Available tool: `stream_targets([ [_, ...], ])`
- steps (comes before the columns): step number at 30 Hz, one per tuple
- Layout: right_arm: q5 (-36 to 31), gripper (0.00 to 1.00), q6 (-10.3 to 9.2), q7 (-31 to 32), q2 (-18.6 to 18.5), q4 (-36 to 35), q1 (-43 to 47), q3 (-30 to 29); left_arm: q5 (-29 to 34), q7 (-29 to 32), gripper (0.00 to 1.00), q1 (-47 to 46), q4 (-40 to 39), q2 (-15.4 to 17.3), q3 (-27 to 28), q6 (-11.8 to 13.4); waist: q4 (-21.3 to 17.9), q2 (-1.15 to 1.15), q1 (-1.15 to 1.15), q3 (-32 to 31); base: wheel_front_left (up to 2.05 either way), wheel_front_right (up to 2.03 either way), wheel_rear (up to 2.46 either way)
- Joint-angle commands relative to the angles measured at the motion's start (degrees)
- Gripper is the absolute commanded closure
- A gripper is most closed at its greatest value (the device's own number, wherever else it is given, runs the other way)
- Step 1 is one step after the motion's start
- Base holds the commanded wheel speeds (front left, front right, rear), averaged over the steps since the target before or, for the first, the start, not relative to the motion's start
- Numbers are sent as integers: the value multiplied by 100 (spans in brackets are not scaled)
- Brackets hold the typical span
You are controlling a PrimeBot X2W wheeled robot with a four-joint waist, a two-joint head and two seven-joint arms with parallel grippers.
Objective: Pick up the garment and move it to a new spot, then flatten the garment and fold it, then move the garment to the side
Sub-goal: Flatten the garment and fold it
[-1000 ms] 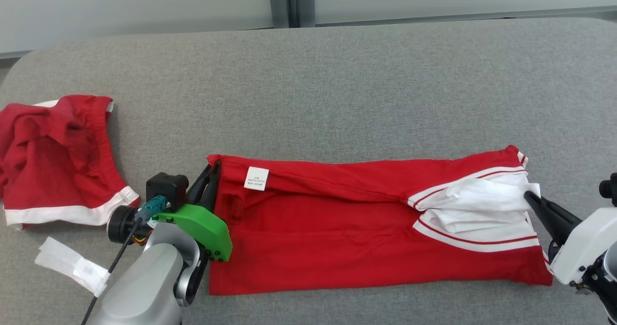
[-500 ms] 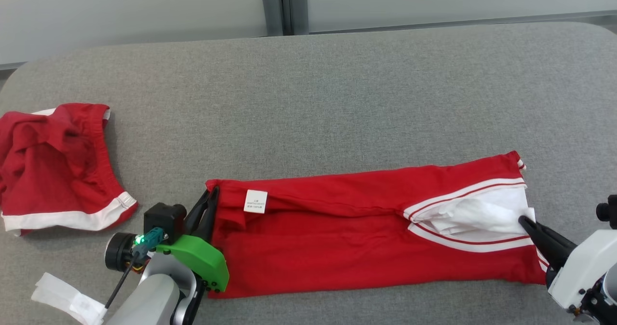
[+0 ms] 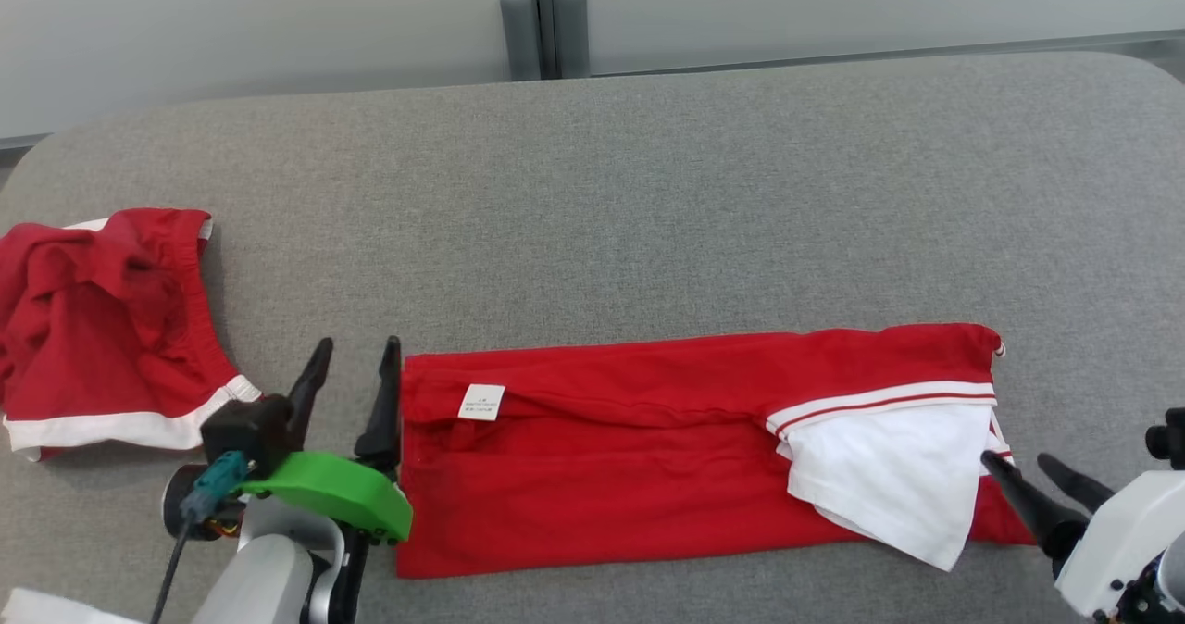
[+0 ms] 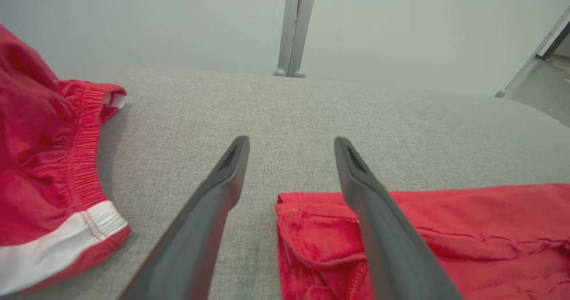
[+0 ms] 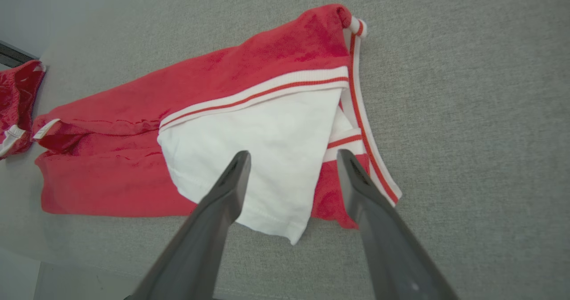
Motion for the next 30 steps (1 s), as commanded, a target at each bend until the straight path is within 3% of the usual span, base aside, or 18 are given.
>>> stream_targets([
  [1,-78,0,-3,-151,48,-47,-131,-89,58,-1,0,197,-228,-75,234,-67,-2,0,0,-25,0,0,0],
  [6,-334,0,-3,-394,227,-29,-373,-287,330,-1,0,873,-995,-366,1072,-338,9,0,0,-100,0,0,0],
  [14,-829,0,-2,108,288,723,-938,-252,670,-1,0,1579,-1592,-791,1772,-765,123,0,0,-237,0,0,0],
  [20,-1136,0,-2,450,401,1476,-1247,-465,964,-1,0,1836,-1880,-927,2029,-855,289,0,0,-305,0,0,0],
  [30,-1516,0,-2,338,690,2543,-1782,-815,1057,-1,0,2019,-2099,-988,2202,-863,485,0,0,-151,0,0,0],
])
